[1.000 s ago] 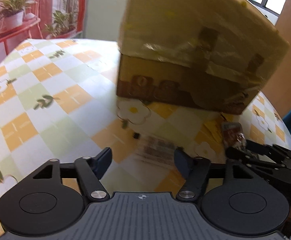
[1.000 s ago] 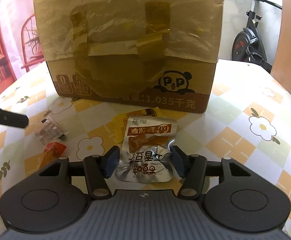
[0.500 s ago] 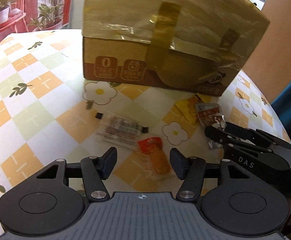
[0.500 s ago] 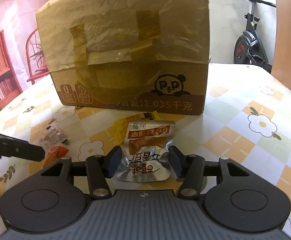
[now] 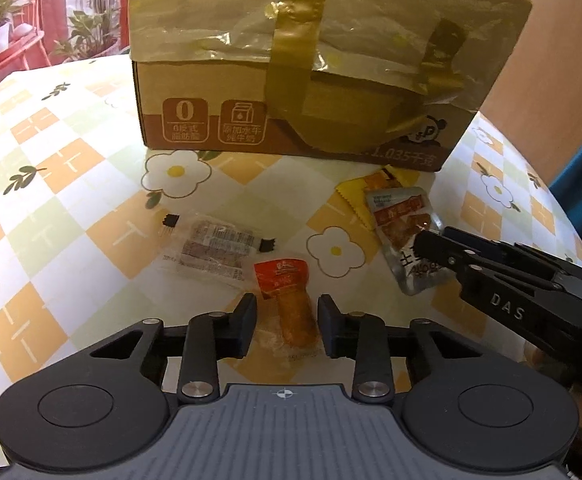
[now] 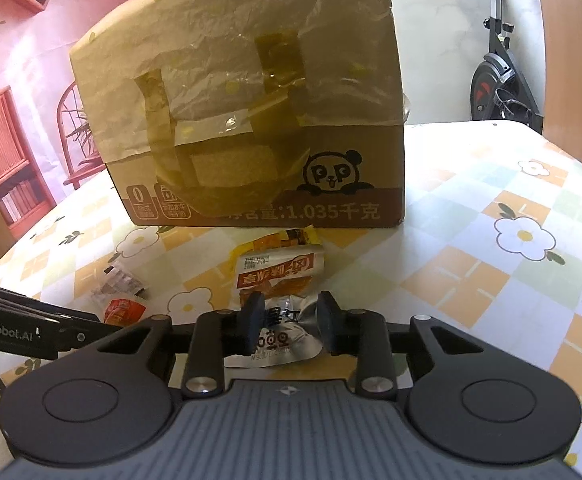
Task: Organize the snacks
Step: 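Grasp the red-wrapped sausage with left tool while right tool grasps silver jerky bag, then carry both snacks over the box and open both tools to drop them, then lower both tools back to the last snacks in front of the box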
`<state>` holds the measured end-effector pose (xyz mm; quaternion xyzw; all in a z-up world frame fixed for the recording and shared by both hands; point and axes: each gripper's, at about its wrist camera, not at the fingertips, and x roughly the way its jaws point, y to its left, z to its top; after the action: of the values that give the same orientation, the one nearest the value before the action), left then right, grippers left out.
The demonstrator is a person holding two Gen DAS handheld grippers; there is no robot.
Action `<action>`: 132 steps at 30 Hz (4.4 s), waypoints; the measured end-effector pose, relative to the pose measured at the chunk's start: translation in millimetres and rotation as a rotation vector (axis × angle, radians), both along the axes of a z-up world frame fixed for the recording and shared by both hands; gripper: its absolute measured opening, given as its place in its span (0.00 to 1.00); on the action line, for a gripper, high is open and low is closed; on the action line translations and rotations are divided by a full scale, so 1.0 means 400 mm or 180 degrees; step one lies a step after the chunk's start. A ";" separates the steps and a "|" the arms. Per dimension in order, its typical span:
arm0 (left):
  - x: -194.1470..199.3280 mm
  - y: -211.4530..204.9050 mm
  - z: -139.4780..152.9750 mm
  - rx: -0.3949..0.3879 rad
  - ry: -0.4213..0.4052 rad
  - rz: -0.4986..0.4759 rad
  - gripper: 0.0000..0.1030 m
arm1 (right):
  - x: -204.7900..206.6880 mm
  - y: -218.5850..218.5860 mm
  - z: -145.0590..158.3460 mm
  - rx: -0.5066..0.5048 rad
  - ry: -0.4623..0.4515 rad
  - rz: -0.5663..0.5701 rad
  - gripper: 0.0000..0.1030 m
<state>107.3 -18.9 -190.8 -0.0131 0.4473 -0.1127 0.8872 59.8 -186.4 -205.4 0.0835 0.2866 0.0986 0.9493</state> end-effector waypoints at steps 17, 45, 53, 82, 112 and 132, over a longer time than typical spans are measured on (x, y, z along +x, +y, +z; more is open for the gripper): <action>-0.027 0.029 0.021 -0.0066 -0.0201 0.0097 0.30 | 0.006 0.018 -0.001 -0.0147 0.0029 -0.0027 0.46; -0.037 0.088 0.028 -0.0319 -0.0280 0.0252 0.31 | -0.009 0.072 0.008 -0.0644 -0.0093 0.0169 0.36; -0.038 0.080 0.070 -0.0265 -0.0514 0.0169 0.31 | -0.039 0.034 0.040 -0.0506 -0.0175 0.0003 0.36; 0.225 0.009 0.481 -0.0545 -0.1611 -0.0130 0.31 | 0.141 -0.029 0.509 -0.0103 -0.1265 0.0027 0.36; 0.274 0.143 0.463 -0.0375 -0.1471 0.0145 0.69 | 0.337 0.104 0.486 -0.0235 -0.0874 0.0054 0.58; 0.105 0.162 0.349 -0.0302 -0.1158 0.0224 0.69 | 0.050 0.031 0.424 -0.0158 -0.0998 -0.0048 0.58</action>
<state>149.4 45.9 -51.2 -0.0499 0.2730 -0.1031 0.9552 79.8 -174.1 -35.7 0.0458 0.1366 0.0962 0.9849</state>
